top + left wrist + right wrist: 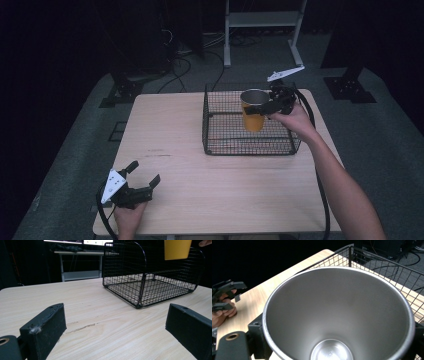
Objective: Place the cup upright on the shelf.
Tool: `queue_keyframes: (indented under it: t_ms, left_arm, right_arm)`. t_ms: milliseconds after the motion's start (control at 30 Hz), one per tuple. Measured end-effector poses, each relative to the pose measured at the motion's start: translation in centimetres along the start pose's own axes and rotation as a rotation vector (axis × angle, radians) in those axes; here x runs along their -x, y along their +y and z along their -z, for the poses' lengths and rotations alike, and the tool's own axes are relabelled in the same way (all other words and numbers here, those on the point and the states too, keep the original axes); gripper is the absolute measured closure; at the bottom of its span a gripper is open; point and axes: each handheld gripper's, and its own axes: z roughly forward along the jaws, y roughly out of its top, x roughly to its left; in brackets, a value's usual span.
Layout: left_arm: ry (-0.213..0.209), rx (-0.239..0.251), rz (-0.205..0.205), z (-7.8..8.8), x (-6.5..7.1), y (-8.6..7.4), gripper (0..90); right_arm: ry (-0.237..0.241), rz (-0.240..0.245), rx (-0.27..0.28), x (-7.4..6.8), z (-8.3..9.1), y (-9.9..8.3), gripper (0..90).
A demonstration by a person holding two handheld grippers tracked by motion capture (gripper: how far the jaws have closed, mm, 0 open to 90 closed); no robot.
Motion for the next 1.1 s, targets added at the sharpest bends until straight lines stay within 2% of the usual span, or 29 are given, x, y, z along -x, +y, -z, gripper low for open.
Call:
queue_keyframes:
  t_ms: [133, 367, 733, 1100]
  left_arm:
    - [-0.001, -0.001, 0.001, 0.0, 0.0, 0.0, 2.4]
    - [-0.003, 0.000, 0.002, 0.0, 0.0, 0.0, 2.4]
    - [-0.005, 0.001, 0.004, 0.0, -0.1, 0.0, 2.4]
    - [-0.007, 0.000, 0.003, 0.0, 0.0, 0.0, 2.4]
  right_arm:
    - [-0.008, -0.005, -0.023, 0.5, -0.7, 0.3, 12.2]
    - [-0.018, -0.018, -0.027, 1.2, -1.4, 0.7, 12.1]
    - [-0.018, -0.046, -0.060, 2.7, -3.1, 0.2, 12.1]
    - [-0.027, -0.063, -0.067, 3.9, -3.7, -0.2, 12.2]
